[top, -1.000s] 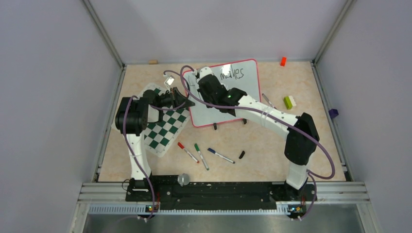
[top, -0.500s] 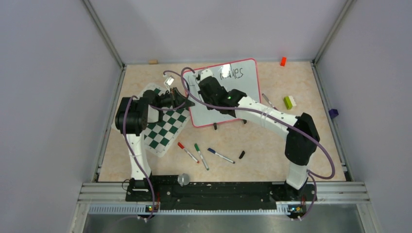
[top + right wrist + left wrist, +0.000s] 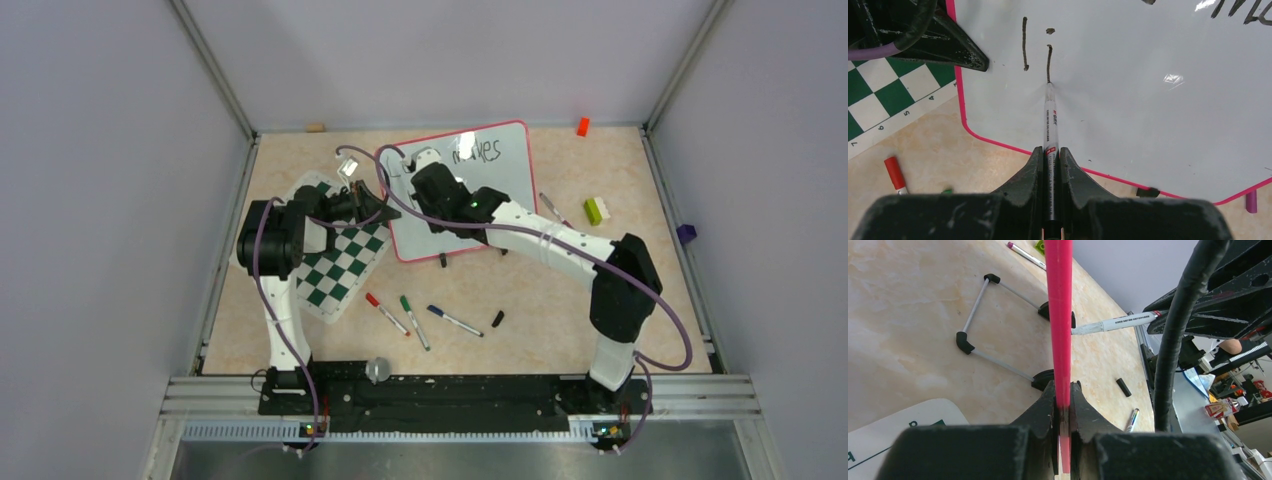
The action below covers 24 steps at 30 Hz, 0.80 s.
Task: Write a sentence on the whiteboard
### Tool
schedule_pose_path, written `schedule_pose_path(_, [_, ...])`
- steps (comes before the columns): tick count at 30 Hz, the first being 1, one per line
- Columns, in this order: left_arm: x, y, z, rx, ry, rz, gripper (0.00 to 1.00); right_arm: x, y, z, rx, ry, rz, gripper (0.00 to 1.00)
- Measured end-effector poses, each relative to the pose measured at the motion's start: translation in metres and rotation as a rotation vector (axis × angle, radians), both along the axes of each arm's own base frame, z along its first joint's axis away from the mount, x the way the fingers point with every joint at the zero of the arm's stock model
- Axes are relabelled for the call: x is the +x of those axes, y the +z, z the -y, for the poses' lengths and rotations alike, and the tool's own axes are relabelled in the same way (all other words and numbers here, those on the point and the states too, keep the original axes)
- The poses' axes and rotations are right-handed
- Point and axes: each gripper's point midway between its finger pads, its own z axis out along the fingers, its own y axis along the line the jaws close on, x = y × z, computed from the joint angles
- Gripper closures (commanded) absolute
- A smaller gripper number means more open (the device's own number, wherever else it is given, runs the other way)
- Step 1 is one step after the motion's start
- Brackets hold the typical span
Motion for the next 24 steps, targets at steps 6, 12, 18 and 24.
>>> schedule_pose_path(6, [-0.001, 0.001, 0.0, 0.002, -0.006, 0.01, 1.0, 0.008, 0.014, 0.002, 0.026, -0.007, 0.006, 1.0])
schedule_pose_path(12, [-0.001, 0.002, 0.0, 0.003, -0.006, 0.013, 1.0, 0.025, 0.03, 0.012, 0.05, -0.035, 0.032, 1.0])
schedule_pose_path(18, [-0.001, 0.002, 0.0, 0.003, -0.007, 0.013, 1.0, 0.027, 0.032, 0.015, 0.041, -0.032, 0.041, 1.0])
schedule_pose_path(24, [-0.001, 0.002, 0.0, 0.003, -0.007, 0.013, 1.0, 0.029, 0.036, 0.016, 0.033, -0.026, 0.052, 1.0])
